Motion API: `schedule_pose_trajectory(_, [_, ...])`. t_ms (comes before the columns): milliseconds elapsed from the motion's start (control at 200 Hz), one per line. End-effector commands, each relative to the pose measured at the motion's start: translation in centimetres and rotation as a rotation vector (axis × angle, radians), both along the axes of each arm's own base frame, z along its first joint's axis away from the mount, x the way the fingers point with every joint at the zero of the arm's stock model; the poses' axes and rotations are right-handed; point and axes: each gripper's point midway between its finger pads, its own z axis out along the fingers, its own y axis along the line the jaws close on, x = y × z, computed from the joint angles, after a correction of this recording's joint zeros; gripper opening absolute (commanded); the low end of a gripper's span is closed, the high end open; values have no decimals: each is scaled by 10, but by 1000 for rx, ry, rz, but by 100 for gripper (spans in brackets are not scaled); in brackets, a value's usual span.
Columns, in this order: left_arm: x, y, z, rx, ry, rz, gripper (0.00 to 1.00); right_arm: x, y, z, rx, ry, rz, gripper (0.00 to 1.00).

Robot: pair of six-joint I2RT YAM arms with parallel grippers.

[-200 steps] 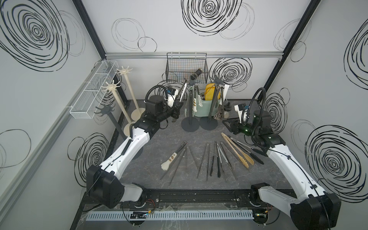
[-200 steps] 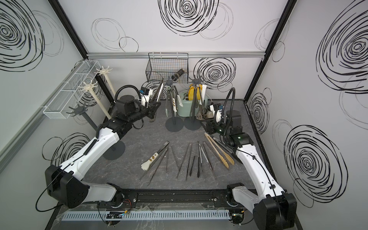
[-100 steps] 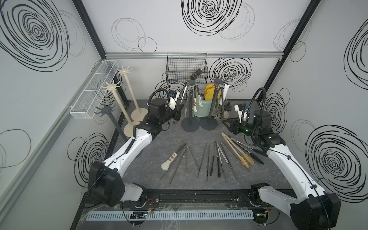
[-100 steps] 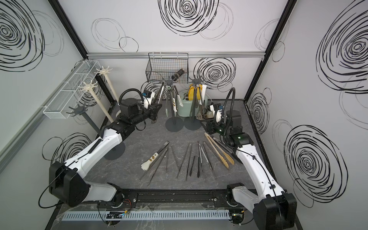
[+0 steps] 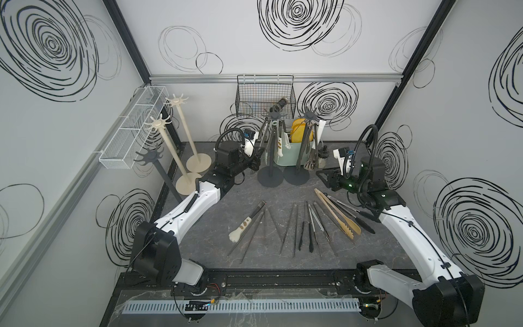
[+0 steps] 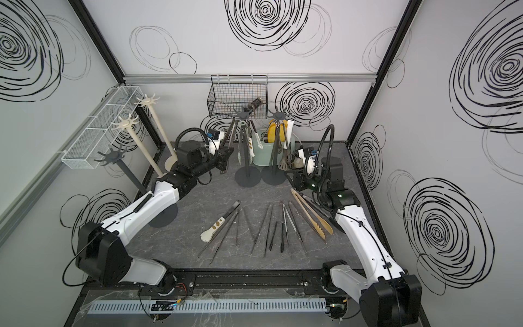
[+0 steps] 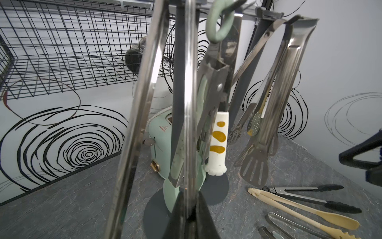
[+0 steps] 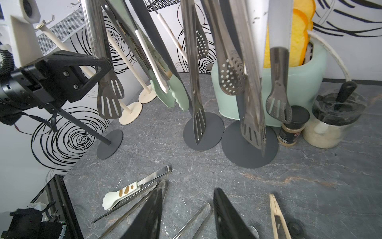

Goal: Hang food tongs on kitchen utensil racks
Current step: Hang the food tongs on the rack.

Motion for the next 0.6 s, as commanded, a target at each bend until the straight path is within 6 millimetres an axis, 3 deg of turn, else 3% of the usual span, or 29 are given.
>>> schedule_pose_trajectory(0, [-3,-1,-42,60,87,0,0,-1,0,2,3,-7,6,44])
schedule_pose_trajectory(475, [2,-1,-75,80,135,8,2,-2,2,4,13,-5,18,44])
schedule_pose_trajectory(495, [3,-1,-76,80,138,6,7,-2,2,4,14,-6,18,44])
schedule_pose_trajectory(595, [6,-4,-82,83,151,-2,12,-2,2,5,13,-7,18,44])
